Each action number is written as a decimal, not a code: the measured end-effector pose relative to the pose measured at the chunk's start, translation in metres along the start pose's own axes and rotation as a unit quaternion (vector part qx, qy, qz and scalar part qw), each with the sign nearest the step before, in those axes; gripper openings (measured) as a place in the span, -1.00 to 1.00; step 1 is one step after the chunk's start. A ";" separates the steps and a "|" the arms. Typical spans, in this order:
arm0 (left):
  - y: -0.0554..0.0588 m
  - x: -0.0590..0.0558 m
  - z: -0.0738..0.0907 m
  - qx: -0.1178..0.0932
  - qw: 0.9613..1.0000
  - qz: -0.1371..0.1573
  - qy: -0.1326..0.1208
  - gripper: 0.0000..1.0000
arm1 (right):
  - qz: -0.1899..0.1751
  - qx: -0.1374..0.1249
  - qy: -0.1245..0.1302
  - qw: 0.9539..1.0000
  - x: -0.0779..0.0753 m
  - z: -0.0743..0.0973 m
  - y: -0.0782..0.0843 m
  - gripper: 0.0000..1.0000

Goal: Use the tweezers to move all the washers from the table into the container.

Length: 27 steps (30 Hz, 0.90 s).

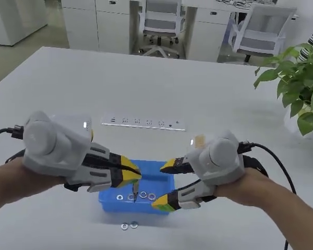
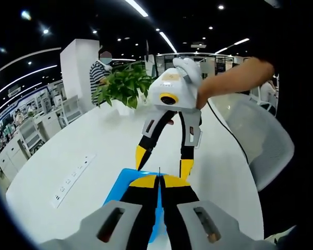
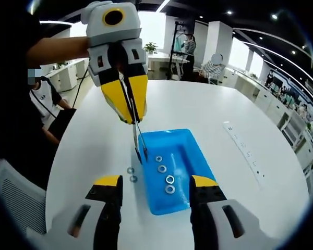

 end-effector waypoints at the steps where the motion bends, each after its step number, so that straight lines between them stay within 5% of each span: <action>1: -0.001 -0.001 0.000 -0.001 1.000 -0.001 0.001 -0.89 | -0.002 -0.001 0.002 1.000 0.001 0.001 0.001 0.09; 27: 0.006 -0.024 -0.013 0.000 0.999 -0.005 0.036 -0.89 | -0.057 -0.034 0.042 0.997 0.028 0.018 0.024 0.82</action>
Point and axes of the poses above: the centre of the closed fingertips' face, and the gripper's own axes: z roughly backward along the fingers, x roughly to its left, y roughly out of its underside, the point moved 3 cm from there along z, roughly backward along the fingers, and after that the axes turned 1 degree about x, right-handed, at the moved point
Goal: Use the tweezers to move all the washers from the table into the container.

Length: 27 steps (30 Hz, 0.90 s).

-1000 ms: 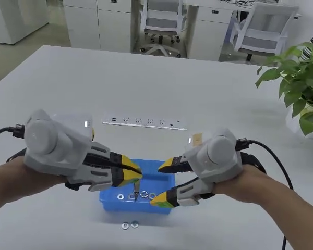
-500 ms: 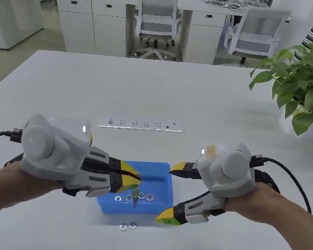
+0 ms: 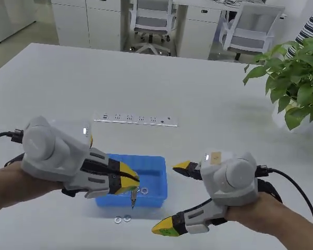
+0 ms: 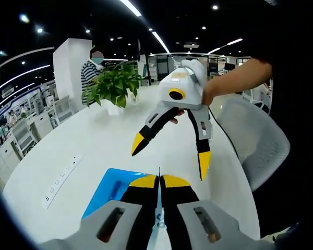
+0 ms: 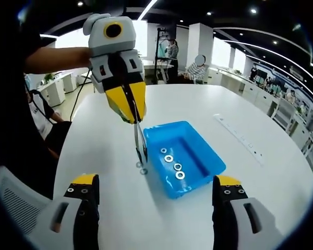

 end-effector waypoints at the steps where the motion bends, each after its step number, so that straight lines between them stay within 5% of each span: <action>1: 0.001 -0.001 -0.001 0.000 1.000 0.000 0.001 -0.89 | 0.000 -0.001 0.001 1.000 0.001 0.001 0.001 0.84; 10: 0.011 -0.004 -0.003 0.008 1.000 0.001 0.007 -0.89 | -0.007 -0.007 0.005 1.000 0.008 -0.001 0.005 1.00; 27: 0.027 -0.008 -0.008 0.019 1.000 0.008 0.012 -0.89 | -0.014 -0.002 -0.004 1.000 0.020 -0.004 0.012 1.00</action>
Point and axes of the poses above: the centre of the closed fingertips' face, and the gripper's own axes: z roughly backward along the fingers, x roughly to its left, y roughly out of its underside, the point moved 3 cm from there along z, roughly backward along the fingers, and after that the axes turned 1 degree about x, right-handed, at the moved point
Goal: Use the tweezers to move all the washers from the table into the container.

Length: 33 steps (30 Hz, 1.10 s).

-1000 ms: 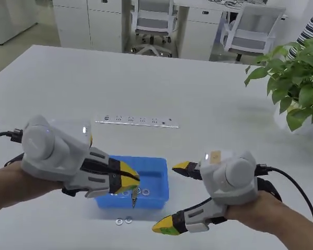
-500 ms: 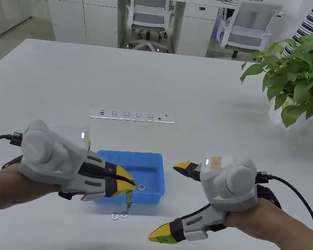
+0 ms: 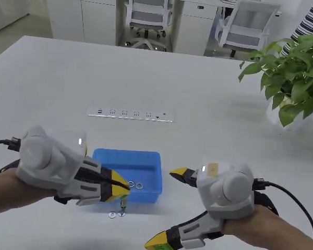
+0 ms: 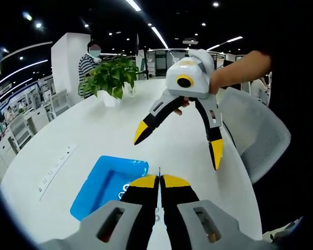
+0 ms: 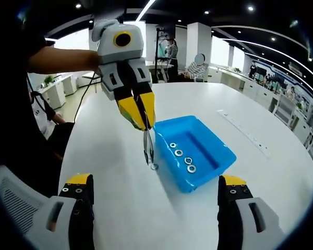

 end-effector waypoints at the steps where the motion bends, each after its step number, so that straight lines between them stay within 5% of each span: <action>1: 0.000 0.000 0.000 0.000 1.000 0.000 0.000 -0.89 | 0.000 0.000 0.000 1.000 0.000 0.000 0.000 1.00; 33: 0.010 0.003 -0.008 0.000 1.000 -0.002 0.002 -0.89 | 0.009 -0.003 -0.017 1.000 0.009 -0.004 0.003 0.87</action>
Point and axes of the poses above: the centre of the closed fingertips' face, and the gripper's own axes: z roughly backward along the fingers, x roughly to its left, y roughly out of its underside, the point moved 3 cm from there along z, roughly backward along the fingers, and after that the axes turned 1 degree about x, right-handed, at the moved point
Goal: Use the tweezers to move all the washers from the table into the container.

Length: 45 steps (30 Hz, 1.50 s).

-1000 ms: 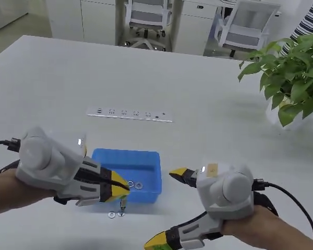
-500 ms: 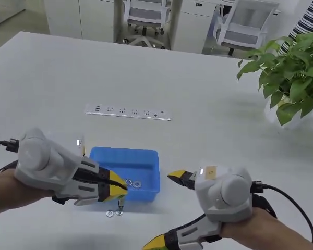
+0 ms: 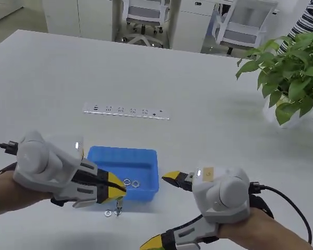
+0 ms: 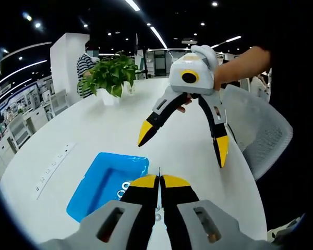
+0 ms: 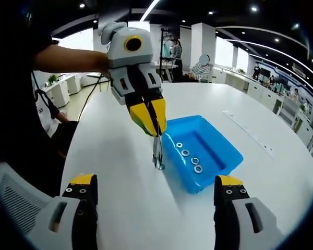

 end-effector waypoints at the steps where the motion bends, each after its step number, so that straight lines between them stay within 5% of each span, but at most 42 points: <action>1: 0.000 0.000 0.000 0.000 1.000 0.000 0.000 -0.89 | 0.000 0.000 0.000 1.000 0.000 0.000 0.000 0.87; 10: 0.002 0.001 0.000 -0.003 1.000 0.005 0.000 -0.89 | 0.006 -0.003 -0.012 1.000 0.004 -0.003 0.000 0.78; 32: 0.005 0.001 0.006 0.004 1.000 0.007 0.011 -0.89 | 0.081 -0.010 -0.059 0.995 0.008 -0.034 -0.012 -0.11; 45: 0.006 0.002 0.007 0.006 1.000 0.008 0.011 -0.89 | 0.108 0.001 -0.077 0.991 0.001 -0.058 -0.015 -0.37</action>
Point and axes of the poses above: the centre of the closed fingertips' face, and the gripper's own axes: z roughly backward along the fingers, x roughly to its left, y roughly out of its underside, the point moved 3 cm from there along z, roughly backward along the fingers, and after that the axes turned 1 degree about x, right-handed, at the moved point
